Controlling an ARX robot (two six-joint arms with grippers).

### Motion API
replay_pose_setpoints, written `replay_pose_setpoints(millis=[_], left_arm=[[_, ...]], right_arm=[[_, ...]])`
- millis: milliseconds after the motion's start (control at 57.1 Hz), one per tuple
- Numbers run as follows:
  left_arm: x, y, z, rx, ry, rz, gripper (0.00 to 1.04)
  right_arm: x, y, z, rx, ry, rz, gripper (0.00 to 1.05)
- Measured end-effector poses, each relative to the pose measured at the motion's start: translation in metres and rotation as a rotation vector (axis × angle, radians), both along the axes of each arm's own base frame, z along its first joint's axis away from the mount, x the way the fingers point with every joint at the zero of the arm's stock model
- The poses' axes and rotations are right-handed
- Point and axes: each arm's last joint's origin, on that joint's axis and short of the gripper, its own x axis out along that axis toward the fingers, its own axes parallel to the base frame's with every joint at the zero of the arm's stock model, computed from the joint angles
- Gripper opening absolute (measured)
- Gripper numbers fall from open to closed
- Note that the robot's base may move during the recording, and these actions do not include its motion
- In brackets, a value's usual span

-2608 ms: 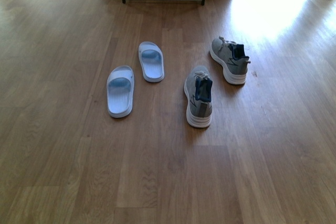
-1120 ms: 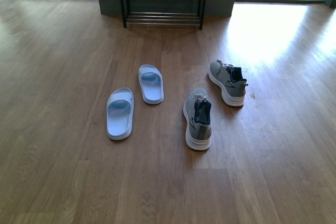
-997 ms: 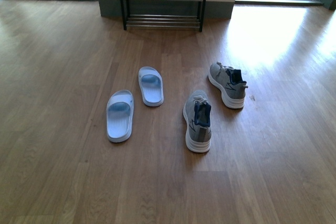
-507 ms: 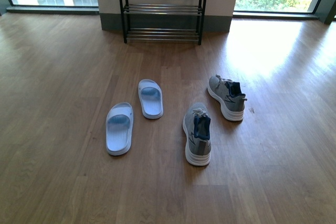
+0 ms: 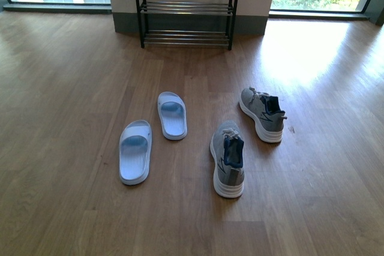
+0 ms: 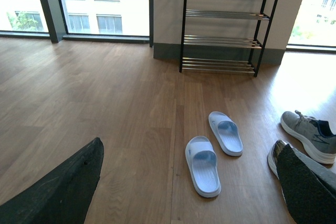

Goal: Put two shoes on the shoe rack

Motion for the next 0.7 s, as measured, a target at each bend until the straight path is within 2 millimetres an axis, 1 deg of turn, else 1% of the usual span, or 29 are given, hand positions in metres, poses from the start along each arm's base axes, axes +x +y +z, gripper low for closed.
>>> replay_pose_setpoints(millis=[700], left_arm=[[0.0, 0.0, -0.0001, 0.0, 0.0, 0.0, 0.95]], right_arm=[[0.0, 0.0, 0.0, 0.0, 0.0, 0.0, 0.96]])
